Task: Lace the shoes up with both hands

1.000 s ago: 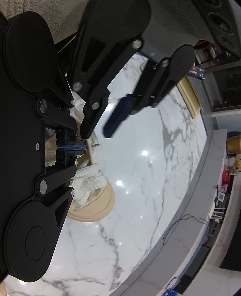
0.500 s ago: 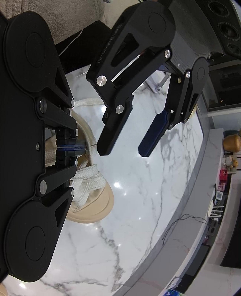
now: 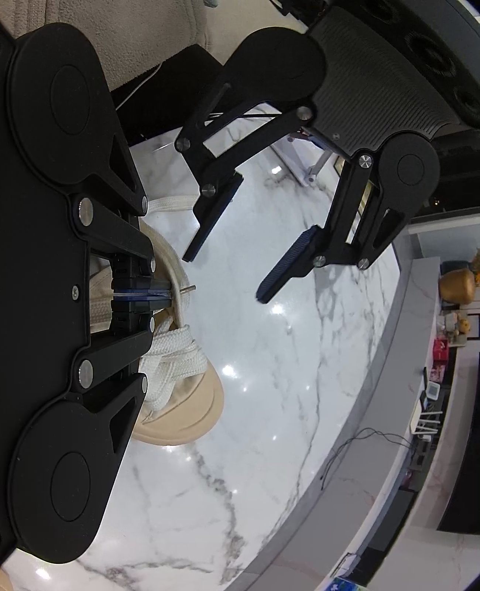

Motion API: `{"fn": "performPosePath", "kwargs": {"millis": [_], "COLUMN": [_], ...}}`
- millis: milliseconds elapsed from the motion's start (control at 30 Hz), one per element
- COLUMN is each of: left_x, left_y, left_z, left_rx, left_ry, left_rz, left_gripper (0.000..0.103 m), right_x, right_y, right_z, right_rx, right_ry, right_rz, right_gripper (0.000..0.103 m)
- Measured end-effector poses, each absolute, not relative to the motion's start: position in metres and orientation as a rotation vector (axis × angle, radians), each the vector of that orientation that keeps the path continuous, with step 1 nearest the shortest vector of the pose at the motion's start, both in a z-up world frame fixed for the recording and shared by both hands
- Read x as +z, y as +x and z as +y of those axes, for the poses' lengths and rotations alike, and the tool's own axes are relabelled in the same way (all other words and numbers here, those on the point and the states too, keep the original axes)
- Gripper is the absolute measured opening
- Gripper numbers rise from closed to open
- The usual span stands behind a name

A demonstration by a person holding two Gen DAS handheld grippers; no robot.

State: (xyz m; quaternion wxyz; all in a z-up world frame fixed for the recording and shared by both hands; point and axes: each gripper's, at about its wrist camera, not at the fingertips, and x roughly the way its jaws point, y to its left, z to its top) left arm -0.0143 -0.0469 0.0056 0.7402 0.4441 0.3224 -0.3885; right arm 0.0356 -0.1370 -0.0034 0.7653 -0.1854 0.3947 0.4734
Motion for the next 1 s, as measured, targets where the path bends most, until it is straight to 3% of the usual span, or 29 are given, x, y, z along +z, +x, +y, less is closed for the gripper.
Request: {"fn": "performPosePath", "kwargs": {"millis": [167, 233, 333, 733, 1000], "left_x": [-0.012, -0.020, -0.030, -0.052, -0.050], "left_y": [-0.011, -0.010, -0.009, -0.001, 0.011], "left_z": [-0.062, -0.067, -0.072, -0.083, -0.095], "left_rx": [-0.902, -0.919, -0.938, -0.966, -0.926], "left_ry": [1.126, 1.169, 1.229, 1.398, 1.365], "left_rz": [0.675, 0.678, 0.681, 0.648, 0.668], "left_gripper": [0.032, 0.021, 0.013, 0.002, 0.002], "right_x": [-0.004, -0.005, -0.006, -0.010, -0.006], "right_y": [0.037, 0.039, 0.041, 0.042, 0.035], "right_z": [-0.138, -0.139, -0.141, -0.145, -0.148], "right_rx": [1.036, 1.039, 1.045, 1.046, 1.018], "right_ry": [-0.389, -0.380, -0.352, -0.313, -0.323], "right_rz": [0.861, 0.864, 0.872, 0.879, 0.868], "right_gripper": [0.001, 0.001, 0.001, 0.002, 0.003]}}
